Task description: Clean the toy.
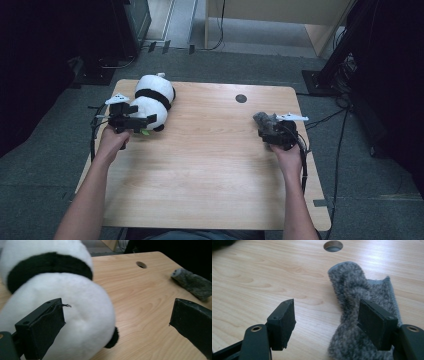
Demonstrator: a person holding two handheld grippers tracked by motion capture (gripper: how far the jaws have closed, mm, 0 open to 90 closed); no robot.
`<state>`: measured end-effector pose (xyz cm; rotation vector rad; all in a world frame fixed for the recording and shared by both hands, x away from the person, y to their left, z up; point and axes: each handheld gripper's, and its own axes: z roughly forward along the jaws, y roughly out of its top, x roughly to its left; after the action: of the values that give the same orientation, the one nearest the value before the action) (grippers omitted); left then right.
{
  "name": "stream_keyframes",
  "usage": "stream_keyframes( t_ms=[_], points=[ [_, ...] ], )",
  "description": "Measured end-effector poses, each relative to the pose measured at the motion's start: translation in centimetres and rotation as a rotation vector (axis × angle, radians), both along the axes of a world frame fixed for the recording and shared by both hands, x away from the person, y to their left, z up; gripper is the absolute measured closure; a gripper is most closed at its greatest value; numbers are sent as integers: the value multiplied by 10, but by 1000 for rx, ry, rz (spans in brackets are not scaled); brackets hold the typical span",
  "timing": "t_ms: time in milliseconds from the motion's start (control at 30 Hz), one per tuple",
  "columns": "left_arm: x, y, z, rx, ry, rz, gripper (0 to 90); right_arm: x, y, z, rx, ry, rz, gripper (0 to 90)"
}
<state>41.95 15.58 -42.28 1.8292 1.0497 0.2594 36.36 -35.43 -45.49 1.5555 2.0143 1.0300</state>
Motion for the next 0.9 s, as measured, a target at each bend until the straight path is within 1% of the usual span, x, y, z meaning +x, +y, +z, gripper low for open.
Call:
stream_keyframes(
  t_ms=[100,167,200,267,333,400,467,533,567,633,667,733,833,900],
  points=[
    [-4,-10,-1,18,5,-48,0,-5,7,0,-6,0,21,306],
    [-7,-17,-2,13,5,-92,0,-8,11,1,-7,-3,35,309],
    [-8,-21,-2,6,3,-104,0,-10,14,1,-4,-4,44,315],
    [-12,-29,-3,7,-3,-125,0,-13,18,2,6,-9,64,317],
    [-15,-38,-4,10,0,-146,0,-16,24,3,20,-20,85,317],
    [-18,-46,-5,17,2,-170,0,-19,29,4,20,-28,101,317],
    [-22,-54,-6,20,3,-188,0,-22,35,4,18,-38,121,318],
    [-25,-61,-9,9,2,-207,0,-24,41,3,18,-57,139,319],
    [-27,-65,-11,14,5,-216,0,-24,43,2,16,-61,152,324],
    [-30,-73,-15,31,7,-225,0,-24,49,0,5,-53,165,324],
    [-31,-78,-17,32,10,-231,0,-24,52,-1,-1,-52,174,324],
    [-33,-86,-22,50,18,-248,0,-23,57,-3,4,-49,188,324],
    [-36,-96,-29,60,29,-266,0,-24,64,-5,22,-44,200,324],
    [-39,-103,-35,81,39,-274,0,-23,68,-8,15,-47,209,324]
  ],
)
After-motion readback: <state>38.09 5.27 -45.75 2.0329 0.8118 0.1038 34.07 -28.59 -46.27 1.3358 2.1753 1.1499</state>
